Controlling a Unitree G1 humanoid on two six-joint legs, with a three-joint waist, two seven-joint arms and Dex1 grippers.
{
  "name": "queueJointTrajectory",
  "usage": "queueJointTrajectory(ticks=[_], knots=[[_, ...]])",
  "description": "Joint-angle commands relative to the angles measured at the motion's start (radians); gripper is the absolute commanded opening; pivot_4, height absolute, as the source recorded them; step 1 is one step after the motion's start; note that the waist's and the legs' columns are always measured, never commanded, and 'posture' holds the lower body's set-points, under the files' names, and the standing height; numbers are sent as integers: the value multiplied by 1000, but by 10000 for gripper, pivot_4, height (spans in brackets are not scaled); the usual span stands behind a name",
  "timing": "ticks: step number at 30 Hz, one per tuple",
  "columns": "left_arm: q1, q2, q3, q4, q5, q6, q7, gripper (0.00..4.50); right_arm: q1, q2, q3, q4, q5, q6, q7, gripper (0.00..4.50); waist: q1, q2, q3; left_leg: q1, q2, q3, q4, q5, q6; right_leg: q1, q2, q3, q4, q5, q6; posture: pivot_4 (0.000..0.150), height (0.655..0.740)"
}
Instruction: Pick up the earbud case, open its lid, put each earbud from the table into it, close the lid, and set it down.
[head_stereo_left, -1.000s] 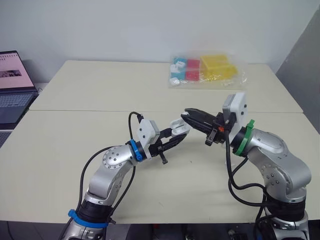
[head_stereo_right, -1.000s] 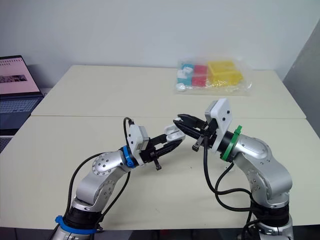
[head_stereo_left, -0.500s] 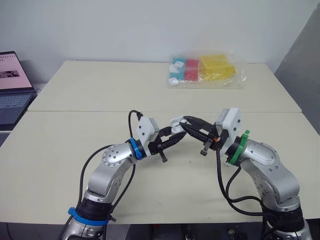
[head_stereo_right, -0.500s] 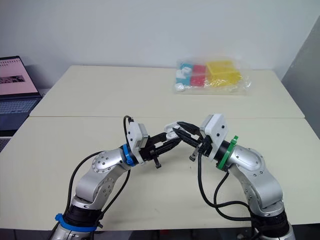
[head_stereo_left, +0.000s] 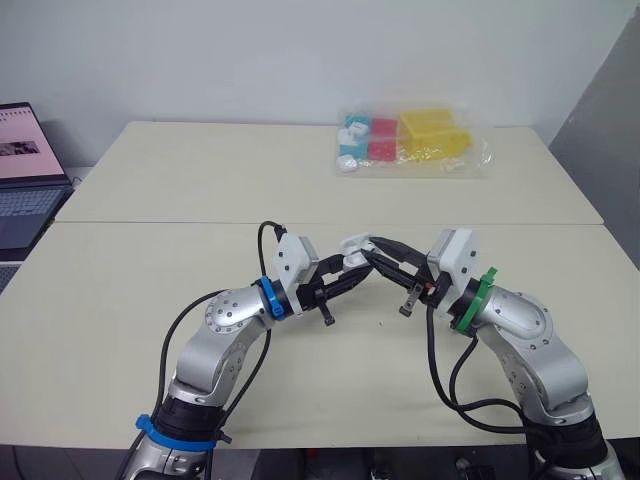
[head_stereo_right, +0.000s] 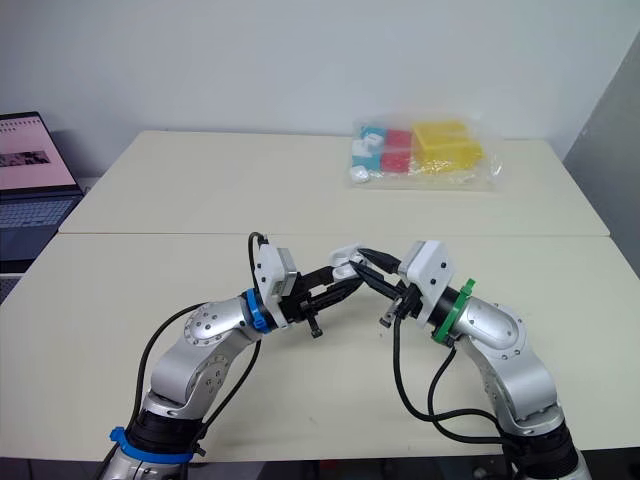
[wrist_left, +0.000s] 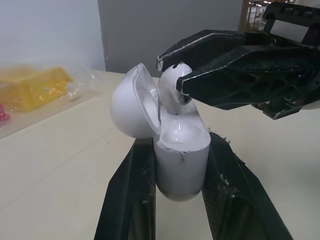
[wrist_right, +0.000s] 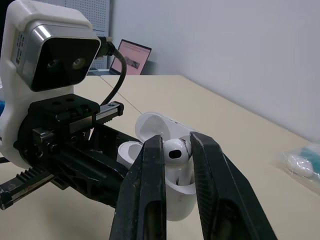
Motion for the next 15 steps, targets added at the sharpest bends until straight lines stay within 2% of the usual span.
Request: queueJointTrajectory(ticks=[1,10,15], knots=[[-11,-2,21,-34,-13,-15,7,8262,11,-20,6,-18,3,8,7,3711,0,0,0,0,0,0,0,0,0,0,0,0,0,0,0,1500,7354],[-17,-3,16,-34,-9,-23,-3,8262,16,-37,10,-30,0,68,-30,3711,0,0,0,0,0,0,0,0,0,0,0,0,0,0,0,1500,7354],[-13,-2,18,-40,-9,-21,0,8262,12,-40,11,-39,-6,73,-42,20677,0,0,0,0,0,0,0,0,0,0,0,0,0,0,0,1500,7354]])
